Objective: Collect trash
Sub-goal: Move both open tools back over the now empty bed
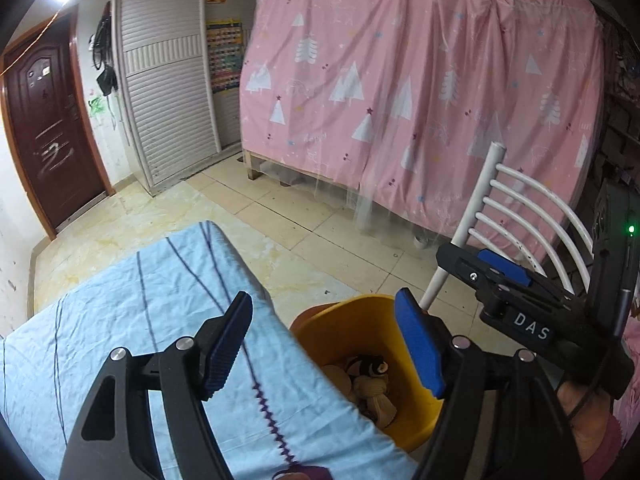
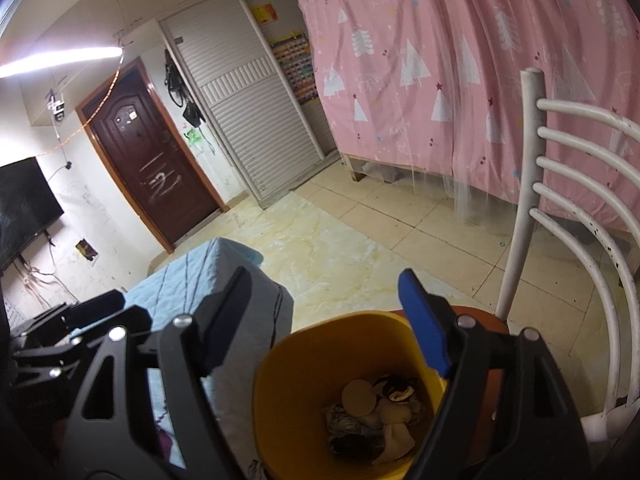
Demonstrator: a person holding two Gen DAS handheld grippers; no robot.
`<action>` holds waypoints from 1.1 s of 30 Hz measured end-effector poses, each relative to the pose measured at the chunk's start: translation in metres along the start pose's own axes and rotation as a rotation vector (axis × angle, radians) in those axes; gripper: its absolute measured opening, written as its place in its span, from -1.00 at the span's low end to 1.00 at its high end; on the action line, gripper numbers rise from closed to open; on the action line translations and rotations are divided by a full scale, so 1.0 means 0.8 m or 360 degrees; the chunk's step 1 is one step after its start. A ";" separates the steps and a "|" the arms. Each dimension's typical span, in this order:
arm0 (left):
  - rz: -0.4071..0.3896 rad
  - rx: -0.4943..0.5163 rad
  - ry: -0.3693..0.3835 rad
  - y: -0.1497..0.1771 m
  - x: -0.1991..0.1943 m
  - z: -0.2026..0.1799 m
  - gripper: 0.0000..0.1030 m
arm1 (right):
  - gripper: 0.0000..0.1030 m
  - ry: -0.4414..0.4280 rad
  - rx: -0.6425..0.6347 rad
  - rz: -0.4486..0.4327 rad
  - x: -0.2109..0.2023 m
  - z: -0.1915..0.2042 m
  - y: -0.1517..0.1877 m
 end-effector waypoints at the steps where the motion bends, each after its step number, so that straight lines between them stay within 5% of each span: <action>1: -0.0010 -0.0005 -0.0006 0.000 -0.004 0.003 0.27 | 0.44 -0.0004 -0.0013 -0.0009 -0.002 0.005 -0.001; 14: -0.0163 -0.0124 -0.0178 0.015 -0.083 0.065 0.27 | 0.81 -0.0104 -0.0182 -0.0077 -0.028 0.083 -0.001; 33: -0.0356 -0.0369 -0.0467 0.053 -0.205 0.165 0.54 | 0.88 -0.0342 -0.0435 -0.0113 -0.060 0.221 0.024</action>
Point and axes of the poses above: each gripper's, at about its wrist camera, not at the fingertips, and x roughly the way its jaws point, z to its left, y to its underside, the point moved 4 cm from there along x, roughly the way its jaws point, and after that the axes turned 15 degrees about y, right-handed, at the moved point
